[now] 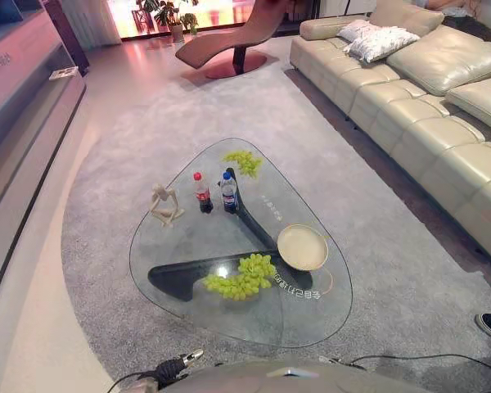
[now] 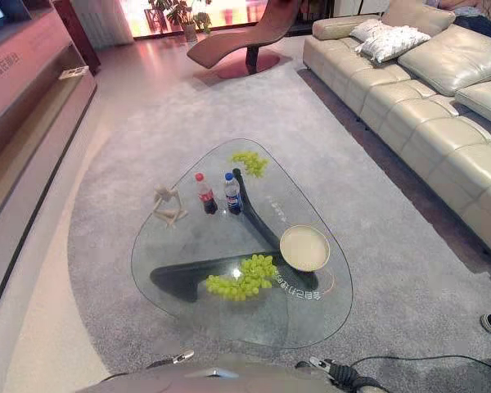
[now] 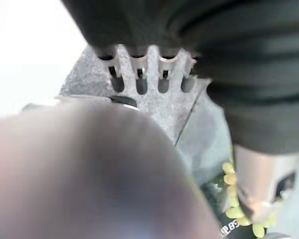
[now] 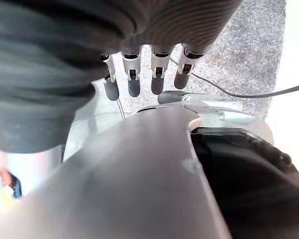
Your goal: Pick up fruits into the plate
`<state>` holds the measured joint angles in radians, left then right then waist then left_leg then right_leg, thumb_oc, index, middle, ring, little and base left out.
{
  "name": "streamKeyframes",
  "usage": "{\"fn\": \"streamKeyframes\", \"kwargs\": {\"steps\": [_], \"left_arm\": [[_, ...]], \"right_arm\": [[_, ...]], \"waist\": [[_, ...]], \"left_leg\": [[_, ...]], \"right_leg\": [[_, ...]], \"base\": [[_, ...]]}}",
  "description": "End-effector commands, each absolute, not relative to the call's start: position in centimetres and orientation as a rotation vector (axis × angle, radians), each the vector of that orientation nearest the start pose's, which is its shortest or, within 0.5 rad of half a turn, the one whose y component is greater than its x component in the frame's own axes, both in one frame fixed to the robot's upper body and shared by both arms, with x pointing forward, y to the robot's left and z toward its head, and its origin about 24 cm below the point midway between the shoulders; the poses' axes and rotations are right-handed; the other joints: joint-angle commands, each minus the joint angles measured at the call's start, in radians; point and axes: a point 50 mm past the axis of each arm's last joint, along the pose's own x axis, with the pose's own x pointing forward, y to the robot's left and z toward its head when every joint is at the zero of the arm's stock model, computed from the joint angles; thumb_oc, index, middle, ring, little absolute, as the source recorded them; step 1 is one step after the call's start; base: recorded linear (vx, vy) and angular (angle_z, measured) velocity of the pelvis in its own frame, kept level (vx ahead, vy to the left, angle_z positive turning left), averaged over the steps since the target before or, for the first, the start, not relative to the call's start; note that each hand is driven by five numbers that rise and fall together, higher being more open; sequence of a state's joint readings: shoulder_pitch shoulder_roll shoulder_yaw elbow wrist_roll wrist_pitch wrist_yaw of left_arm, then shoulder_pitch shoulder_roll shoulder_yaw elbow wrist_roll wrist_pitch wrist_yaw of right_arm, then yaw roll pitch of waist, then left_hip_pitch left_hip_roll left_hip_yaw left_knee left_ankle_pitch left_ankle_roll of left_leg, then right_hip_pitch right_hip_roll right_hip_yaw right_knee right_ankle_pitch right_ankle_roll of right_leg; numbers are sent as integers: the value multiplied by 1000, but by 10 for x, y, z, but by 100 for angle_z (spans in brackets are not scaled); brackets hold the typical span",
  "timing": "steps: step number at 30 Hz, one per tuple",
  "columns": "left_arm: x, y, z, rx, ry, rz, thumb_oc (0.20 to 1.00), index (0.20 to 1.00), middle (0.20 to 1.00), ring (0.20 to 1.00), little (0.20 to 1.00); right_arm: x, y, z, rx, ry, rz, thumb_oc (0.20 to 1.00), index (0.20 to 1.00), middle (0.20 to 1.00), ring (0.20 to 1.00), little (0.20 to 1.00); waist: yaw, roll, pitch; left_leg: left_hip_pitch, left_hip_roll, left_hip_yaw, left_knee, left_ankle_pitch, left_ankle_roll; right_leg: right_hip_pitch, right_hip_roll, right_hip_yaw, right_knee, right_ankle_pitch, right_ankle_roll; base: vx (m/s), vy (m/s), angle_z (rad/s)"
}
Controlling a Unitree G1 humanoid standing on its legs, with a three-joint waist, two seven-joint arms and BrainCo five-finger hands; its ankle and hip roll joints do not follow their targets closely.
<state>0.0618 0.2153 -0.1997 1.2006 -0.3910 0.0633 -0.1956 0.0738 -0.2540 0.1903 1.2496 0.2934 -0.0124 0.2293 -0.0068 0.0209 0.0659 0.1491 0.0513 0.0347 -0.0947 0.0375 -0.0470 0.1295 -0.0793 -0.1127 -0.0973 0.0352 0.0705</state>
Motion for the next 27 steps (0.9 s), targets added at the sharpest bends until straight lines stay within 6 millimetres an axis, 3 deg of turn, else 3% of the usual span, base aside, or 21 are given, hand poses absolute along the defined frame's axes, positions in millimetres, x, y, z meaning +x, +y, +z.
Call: {"fn": "streamKeyframes", "kwargs": {"steps": [1,19,27], "left_arm": [[88,206,-167,-106,1239,5,1000,1000,1000,1000,1000],[97,213,-164,33,1200,86,1000,1000,1000,1000,1000],[142,206,-151,126,1038,110,1000,1000,1000,1000,1000]], "right_arm": [[77,-210,-167,111,1243,48,1000,1000,1000,1000,1000],[82,-211,-166,111,1230,46,1000,1000,1000,1000,1000],[117,-213,-157,96,1138,32,1000,1000,1000,1000,1000]], "waist": [[4,-21,61],[4,-25,87],[-8,-8,171]], "left_leg": [[58,-91,14,16,-139,74],[42,-87,19,21,-135,72],[-39,-78,22,38,-110,71]], "right_leg": [[19,10,0,65,-59,9],[1,15,7,68,-55,9],[-95,18,25,90,-40,-1]], "base": [[-210,98,18],[0,0,0],[-64,-7,-6]]}}
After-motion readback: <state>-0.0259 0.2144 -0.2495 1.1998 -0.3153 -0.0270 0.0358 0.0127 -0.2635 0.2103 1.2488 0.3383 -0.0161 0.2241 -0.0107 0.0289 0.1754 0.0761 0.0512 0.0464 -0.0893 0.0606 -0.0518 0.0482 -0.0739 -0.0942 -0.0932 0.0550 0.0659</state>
